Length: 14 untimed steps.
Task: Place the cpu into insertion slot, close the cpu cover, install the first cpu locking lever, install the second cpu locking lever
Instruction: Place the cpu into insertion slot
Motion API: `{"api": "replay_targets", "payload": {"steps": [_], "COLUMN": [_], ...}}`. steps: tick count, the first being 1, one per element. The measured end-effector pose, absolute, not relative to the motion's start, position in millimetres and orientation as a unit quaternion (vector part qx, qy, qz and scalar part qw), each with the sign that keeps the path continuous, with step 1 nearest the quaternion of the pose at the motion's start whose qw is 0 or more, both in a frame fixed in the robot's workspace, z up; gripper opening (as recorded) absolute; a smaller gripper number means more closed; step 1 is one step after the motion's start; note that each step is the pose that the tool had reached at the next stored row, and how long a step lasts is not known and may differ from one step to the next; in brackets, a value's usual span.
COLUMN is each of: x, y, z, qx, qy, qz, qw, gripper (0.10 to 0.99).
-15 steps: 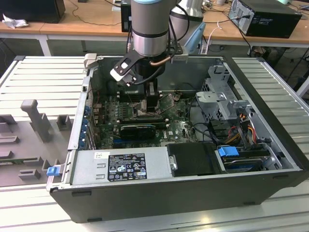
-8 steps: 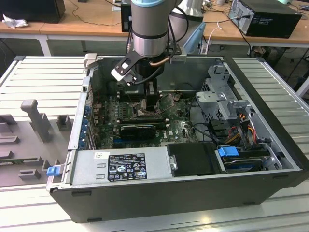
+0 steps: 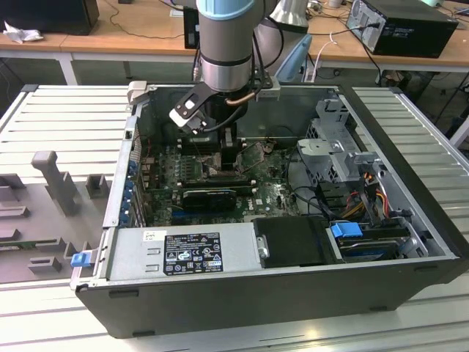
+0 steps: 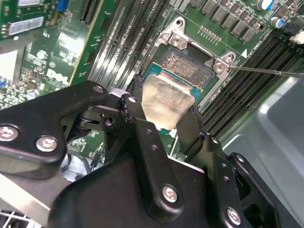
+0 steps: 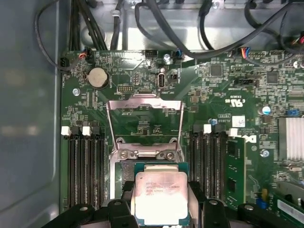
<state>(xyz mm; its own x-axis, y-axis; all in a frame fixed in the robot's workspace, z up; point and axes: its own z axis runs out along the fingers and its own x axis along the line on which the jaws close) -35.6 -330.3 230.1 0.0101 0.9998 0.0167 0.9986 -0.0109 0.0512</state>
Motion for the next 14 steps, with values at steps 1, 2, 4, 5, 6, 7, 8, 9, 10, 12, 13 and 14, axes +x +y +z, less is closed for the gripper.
{"api": "replay_targets", "payload": {"steps": [1, 2, 4, 5, 6, 7, 8, 9, 10, 12, 13, 14], "x": [-36.6, -38.2, -40.3, -41.1, -41.6, -41.9, -42.0, -41.9, -41.9, -42.0, -41.9, -41.9], "y": [-329.6, -328.7, -327.2, -326.1, -324.4, -322.0, -320.4, -319.8, -319.7, -319.7, -319.7, -319.7], "z": [229.1, 227.9, 226.4, 225.6, 224.3, 222.0, 218.5, 214.4, 211.5, 209.6, 208.8, 208.4], "qx": [0.711, 0.711, 0.711, 0.711, 0.711, 0.711, 0.711, 0.711, 0.710, 0.711, 0.711, 0.711], "qy": [0.703, 0.703, 0.703, 0.703, 0.703, 0.703, 0.703, 0.703, 0.703, 0.703, 0.703, 0.703], "qz": [0.024, 0.024, 0.024, 0.024, 0.024, 0.024, 0.024, 0.024, 0.024, 0.024, 0.024, 0.024], "qw": [0.012, 0.012, 0.012, 0.012, 0.012, 0.012, 0.012, 0.012, 0.012, 0.012, 0.012, 0.012], "gripper": [0.529, 0.529, 0.529, 0.529, 0.529, 0.529, 0.529, 0.529, 0.529, 0.529, 0.529, 0.529]}}
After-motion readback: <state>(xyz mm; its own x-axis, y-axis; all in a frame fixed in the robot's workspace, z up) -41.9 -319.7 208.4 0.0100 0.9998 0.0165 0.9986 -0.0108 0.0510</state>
